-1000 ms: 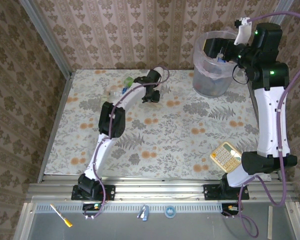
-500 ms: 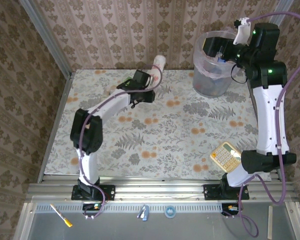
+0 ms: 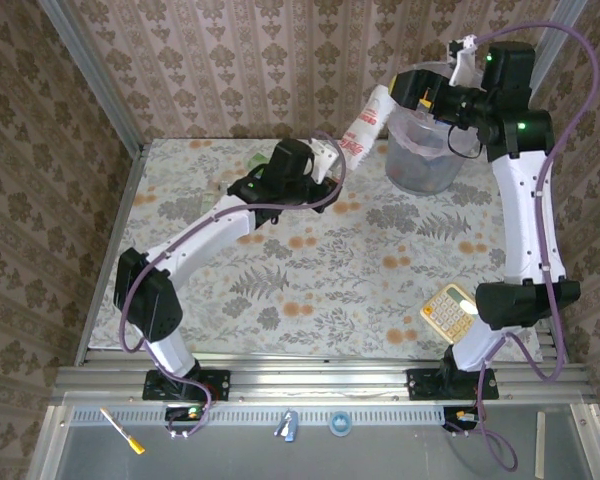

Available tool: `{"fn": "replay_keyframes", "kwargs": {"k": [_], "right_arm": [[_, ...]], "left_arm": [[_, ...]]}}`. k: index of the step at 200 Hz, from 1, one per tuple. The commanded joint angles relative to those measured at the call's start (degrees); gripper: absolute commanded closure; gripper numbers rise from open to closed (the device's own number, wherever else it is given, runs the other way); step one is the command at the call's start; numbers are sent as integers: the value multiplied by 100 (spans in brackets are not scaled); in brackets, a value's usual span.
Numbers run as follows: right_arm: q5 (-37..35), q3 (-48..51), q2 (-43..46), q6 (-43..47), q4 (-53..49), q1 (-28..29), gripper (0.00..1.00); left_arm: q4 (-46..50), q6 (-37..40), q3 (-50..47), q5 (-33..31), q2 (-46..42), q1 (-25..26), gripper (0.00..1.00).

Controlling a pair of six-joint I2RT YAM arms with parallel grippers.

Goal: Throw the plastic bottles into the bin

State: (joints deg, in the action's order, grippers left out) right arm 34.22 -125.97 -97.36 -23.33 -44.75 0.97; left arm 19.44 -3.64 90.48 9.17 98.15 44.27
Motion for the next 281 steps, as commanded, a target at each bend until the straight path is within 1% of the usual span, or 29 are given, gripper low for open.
{"fn": "replay_keyframes", "kwargs": {"k": [1,46,95,119,171,197,229,268,281], "right_arm": [[323,-231,-111,-151,-304,83,1],[45,-398,-180,38,-773,135,3],[-350,-1105,-400,245,-1610,131,4],[-439,-1228,-497,264,-1862,132,5],[-609,-1297,-646,133,-1766,131,7],[-612,-1368,-715,54,-1667,131,10],[-689,-1377,-706,33,-1526,123,16],[-750,-1375,-662,44,-1452,106,32],[-788,-1375,-645,29,-1438,92,34]], "left_arm": [[11,334,359,48,-150,140,84],[-98,362,453,-97,-216,222,85],[-123,349,342,-299,-265,196,87],[-253,359,252,-317,-333,192,87],[-556,517,141,19,-413,377,87],[-708,570,77,161,-432,479,87],[-800,614,27,221,-430,573,87],[-1048,645,-141,259,-515,603,87],[-1142,662,-225,261,-551,611,87]]}}
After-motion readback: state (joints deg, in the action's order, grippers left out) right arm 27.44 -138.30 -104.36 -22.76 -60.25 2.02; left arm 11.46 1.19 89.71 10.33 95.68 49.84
